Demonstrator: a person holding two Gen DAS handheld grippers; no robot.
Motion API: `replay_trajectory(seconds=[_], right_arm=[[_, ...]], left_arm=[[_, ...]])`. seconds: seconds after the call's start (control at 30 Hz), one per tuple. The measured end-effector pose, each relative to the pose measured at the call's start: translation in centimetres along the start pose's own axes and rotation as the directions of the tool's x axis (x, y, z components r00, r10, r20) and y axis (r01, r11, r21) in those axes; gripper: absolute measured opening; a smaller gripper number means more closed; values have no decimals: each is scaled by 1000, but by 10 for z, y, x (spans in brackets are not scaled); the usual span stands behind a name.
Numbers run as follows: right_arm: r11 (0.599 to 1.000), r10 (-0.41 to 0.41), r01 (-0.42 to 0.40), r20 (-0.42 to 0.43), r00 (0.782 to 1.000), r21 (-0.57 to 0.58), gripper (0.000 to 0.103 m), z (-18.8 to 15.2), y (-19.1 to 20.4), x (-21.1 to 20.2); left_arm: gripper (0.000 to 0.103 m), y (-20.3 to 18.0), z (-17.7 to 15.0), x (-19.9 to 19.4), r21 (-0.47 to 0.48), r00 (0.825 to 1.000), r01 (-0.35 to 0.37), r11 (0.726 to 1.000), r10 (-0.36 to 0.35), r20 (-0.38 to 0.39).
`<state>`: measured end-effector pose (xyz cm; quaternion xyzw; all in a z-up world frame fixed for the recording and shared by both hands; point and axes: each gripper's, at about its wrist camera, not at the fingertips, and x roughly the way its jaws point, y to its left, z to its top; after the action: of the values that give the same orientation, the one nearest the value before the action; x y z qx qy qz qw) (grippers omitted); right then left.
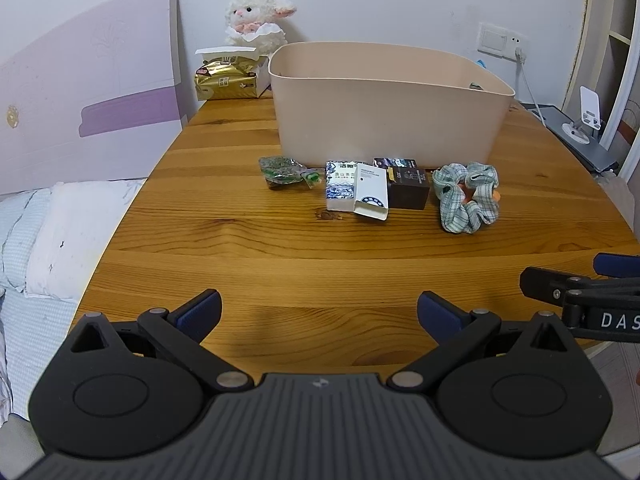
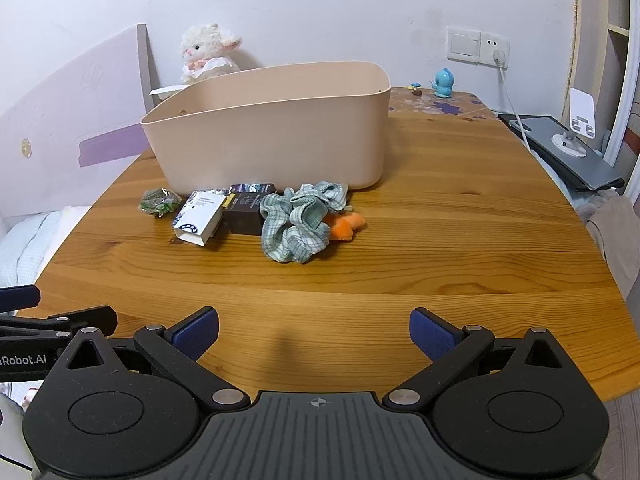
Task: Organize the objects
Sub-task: 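Move both tools toward the items lined up before the beige basket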
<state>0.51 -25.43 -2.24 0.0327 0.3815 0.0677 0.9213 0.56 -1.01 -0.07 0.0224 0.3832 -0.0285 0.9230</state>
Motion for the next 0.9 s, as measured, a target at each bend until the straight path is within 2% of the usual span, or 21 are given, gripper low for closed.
replay_trajectory(seconds=[0.9], right_arm=[[1000,9,-9,-27,1000,7,103,12,5,16]], left_arm=[[103,10,14,12,1,1000,-7,1000,7,-11]])
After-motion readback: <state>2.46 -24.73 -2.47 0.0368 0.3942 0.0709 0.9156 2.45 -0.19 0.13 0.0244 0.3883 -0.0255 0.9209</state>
